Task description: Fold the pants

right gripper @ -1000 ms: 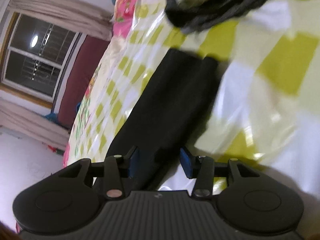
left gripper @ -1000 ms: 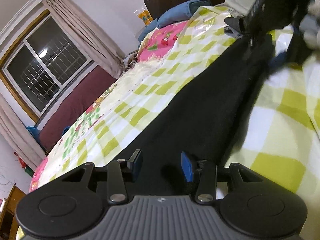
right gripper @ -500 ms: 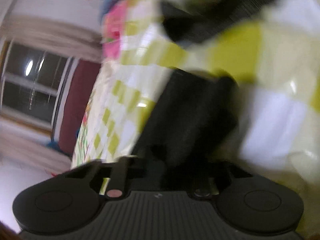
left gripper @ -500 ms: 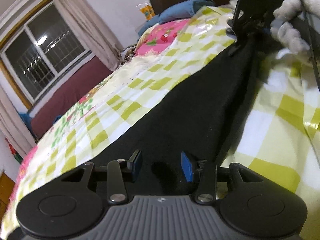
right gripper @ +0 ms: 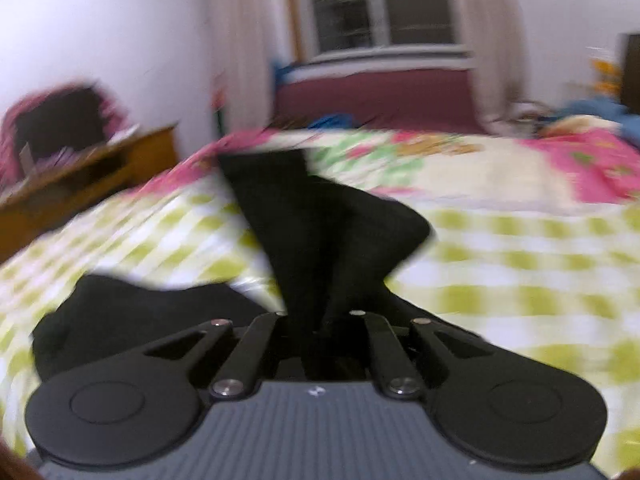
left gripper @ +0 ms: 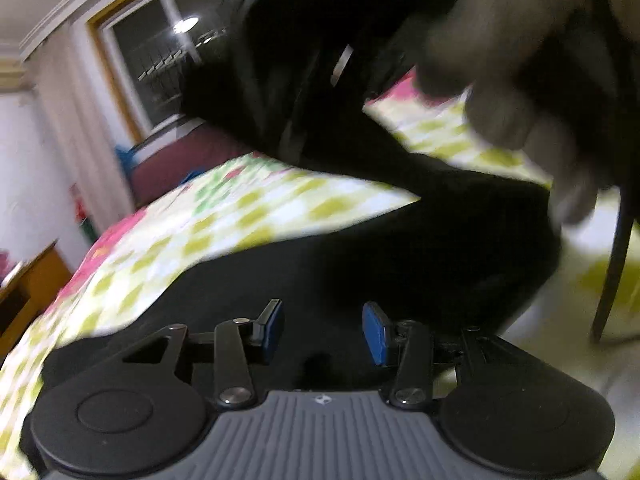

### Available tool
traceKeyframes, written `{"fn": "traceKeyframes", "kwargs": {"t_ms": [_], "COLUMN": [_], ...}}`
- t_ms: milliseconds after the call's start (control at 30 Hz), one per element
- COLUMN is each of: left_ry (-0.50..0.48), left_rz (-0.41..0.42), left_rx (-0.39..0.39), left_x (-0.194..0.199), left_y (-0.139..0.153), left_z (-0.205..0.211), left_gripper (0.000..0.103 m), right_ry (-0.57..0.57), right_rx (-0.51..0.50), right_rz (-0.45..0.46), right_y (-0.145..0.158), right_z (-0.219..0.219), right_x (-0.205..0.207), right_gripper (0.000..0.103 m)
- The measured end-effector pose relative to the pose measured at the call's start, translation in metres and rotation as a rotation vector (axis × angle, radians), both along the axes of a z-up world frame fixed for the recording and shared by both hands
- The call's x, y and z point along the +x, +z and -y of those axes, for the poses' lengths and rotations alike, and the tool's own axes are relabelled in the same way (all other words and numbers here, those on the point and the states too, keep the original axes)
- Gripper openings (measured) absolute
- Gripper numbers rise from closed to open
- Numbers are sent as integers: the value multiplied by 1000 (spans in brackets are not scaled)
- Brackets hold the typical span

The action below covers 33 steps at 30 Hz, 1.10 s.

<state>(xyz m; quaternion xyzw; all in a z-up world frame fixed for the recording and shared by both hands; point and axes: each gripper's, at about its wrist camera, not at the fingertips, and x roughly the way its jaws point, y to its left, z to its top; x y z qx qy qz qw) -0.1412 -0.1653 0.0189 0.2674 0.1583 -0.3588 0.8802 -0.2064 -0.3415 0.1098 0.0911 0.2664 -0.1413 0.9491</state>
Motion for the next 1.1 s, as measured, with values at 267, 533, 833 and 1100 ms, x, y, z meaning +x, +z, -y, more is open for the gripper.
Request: {"fn": "traceKeyframes", "kwargs": {"t_ms": [267, 533, 833, 1100], "left_ry": [72, 56, 62, 60], "left_rz": [-101, -117, -112, -92], "left_rx": [-92, -149, -180, -199], "left_x": [27, 32, 28, 26], "left_y": [-13, -13, -14, -11], "left_z": [-46, -63, -76, -70], "left_gripper": [62, 62, 62, 62], "right_ry": [182, 179, 67, -288], "right_rx": [-198, -235, -130, -229], "right_rz": [-294, -290, -216, -4], "right_y": [-83, -67, -49, 12], "right_z": [-85, -100, -74, -33], "right_x": [51, 56, 80, 43], "right_gripper": [9, 13, 4, 5]}}
